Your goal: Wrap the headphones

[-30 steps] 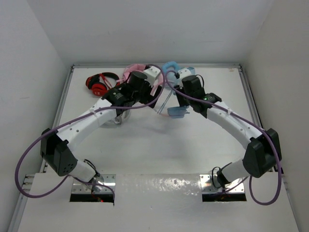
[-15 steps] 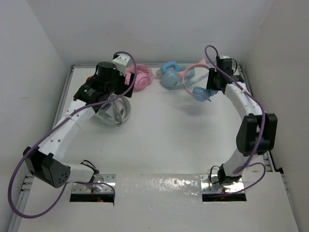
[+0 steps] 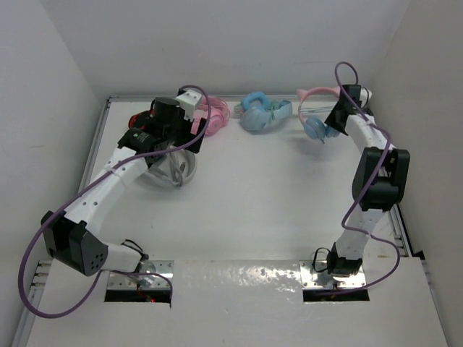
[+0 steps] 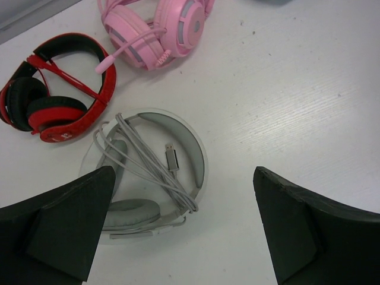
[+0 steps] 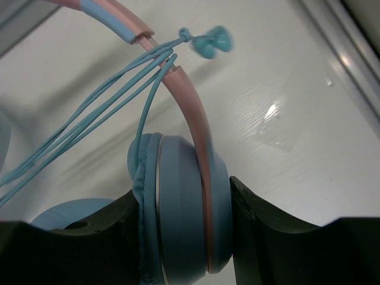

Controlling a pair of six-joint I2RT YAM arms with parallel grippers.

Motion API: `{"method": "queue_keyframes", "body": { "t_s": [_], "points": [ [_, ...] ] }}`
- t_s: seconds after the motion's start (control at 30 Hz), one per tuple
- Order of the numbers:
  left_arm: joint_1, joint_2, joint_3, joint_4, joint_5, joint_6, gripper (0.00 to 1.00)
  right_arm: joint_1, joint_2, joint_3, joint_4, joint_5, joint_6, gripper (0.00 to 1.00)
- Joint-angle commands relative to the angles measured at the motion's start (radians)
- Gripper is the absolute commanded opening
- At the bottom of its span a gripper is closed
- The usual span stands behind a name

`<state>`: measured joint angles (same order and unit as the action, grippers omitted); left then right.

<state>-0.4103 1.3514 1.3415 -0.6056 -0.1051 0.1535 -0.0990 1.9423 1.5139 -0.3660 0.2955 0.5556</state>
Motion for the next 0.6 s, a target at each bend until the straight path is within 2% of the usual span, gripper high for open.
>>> {"method": "queue_keyframes", "body": {
  "t_s": [0.0, 0.1, 0.4, 0.5, 0.57],
  "points": [
    [0.013, 0.006, 0.001, 0.033, 0.016, 0.008, 1.0, -0.027, 0.004, 0.084, 0.133, 0.086, 0.096, 0.0],
    [0.014, 0.028, 0.005, 0.04, 0.016, 0.006, 1.0, -0.041, 0.073, 0.133, 0.122, 0.148, 0.112, 0.0],
    [0.016, 0.057, 0.015, 0.046, 0.007, -0.005, 1.0, -0.09, 0.234, 0.23, 0.098, 0.189, 0.227, 0.01],
    [0.016, 0.064, 0.018, 0.05, 0.002, -0.009, 1.0, -0.099, 0.289, 0.281, 0.075, 0.179, 0.227, 0.12],
    [0.016, 0.069, 0.021, 0.052, 0.005, -0.015, 1.0, -0.102, 0.311, 0.316, 0.05, 0.157, 0.23, 0.15]
  ]
}}
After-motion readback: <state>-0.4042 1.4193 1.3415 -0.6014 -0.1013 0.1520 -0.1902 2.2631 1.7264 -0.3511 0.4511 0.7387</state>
